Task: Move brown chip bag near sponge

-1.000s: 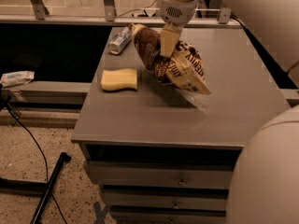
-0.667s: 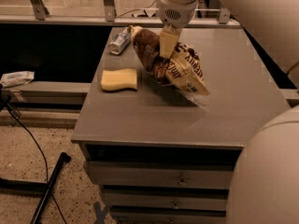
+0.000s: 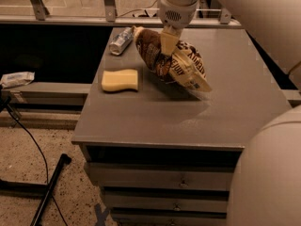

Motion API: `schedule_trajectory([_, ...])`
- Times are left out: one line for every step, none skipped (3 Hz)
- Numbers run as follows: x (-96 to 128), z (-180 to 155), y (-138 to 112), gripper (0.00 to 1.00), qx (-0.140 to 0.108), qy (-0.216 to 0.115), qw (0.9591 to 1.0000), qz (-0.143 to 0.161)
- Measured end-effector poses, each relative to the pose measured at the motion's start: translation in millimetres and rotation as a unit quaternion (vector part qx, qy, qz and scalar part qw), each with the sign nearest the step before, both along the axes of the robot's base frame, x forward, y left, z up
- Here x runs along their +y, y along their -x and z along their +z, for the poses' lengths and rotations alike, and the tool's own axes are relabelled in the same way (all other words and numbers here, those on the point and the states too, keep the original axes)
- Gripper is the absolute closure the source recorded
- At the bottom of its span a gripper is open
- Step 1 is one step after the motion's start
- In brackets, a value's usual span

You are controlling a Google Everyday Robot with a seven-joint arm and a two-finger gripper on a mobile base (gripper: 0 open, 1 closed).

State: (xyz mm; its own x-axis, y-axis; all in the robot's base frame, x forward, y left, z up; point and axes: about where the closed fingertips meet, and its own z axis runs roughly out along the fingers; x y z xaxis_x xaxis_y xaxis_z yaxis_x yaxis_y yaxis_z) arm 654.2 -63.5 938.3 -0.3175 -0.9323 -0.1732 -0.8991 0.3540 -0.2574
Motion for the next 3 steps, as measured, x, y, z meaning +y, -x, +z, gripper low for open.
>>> schedule_trajectory([1, -1, -1, 0.02, -0.002, -0.001, 1.0, 0.001])
schedule_trajectory([-4, 7, -2, 0.0, -0.002, -0.02, 0.9998, 0.01])
schedule_trajectory([-43, 27, -3, 0.0, -0.011, -0.085, 0.996, 0.026])
